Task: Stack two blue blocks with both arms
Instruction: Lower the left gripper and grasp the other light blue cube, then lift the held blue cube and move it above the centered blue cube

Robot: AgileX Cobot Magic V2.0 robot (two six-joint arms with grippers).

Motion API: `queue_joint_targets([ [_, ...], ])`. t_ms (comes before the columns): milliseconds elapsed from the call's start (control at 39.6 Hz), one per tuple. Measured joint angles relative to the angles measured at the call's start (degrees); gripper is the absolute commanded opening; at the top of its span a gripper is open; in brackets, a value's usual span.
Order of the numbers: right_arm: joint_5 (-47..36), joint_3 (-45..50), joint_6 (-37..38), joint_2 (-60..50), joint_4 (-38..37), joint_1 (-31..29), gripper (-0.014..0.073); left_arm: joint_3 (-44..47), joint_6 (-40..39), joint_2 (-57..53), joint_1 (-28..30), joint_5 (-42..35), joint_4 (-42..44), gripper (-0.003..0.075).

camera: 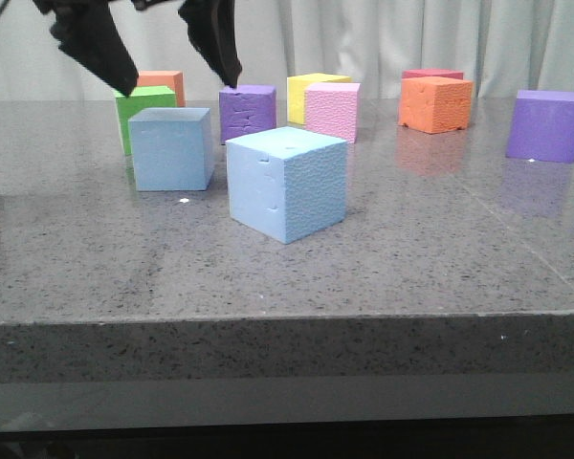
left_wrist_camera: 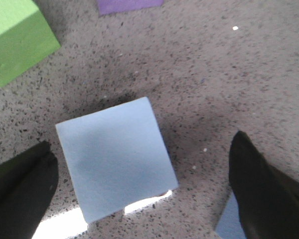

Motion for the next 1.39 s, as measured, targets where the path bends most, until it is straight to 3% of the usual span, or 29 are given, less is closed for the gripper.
queue_joint_targets([
  [455,0.0,0.0,0.0,0.0,0.0,0.0,-0.0068,-0.5,-3.3,4.5,0.0,0.2,2.4,0.0667],
  [530,0.0,0.0,0.0,0.0,0.0,0.0,-0.0068,-0.5,-3.3,4.5,0.0,0.2,2.4,0.0629],
  [808,0.0,0.0,0.0,0.0,0.0,0.0,-0.0068,-0.5,-3.3,4.5,0.0,0.2,2.4,0.0368],
  [909,0.0,0.0,0.0,0.0,0.0,0.0,-0.0068,-0.5,-3.3,4.5,0.0,0.2,2.4,0.0319],
  [1061,0.1,0.0,0.0,0.0,0.0,0.0,-0.0068,-0.7,-3.3,4.5,0.0,0.7,2.4,0.0293],
  [1389,0.1,0.0,0.0,0.0,0.0,0.0,-0.0068,-12.8,-1.8,4.5,0.0,13.8,2.5,0.0293],
])
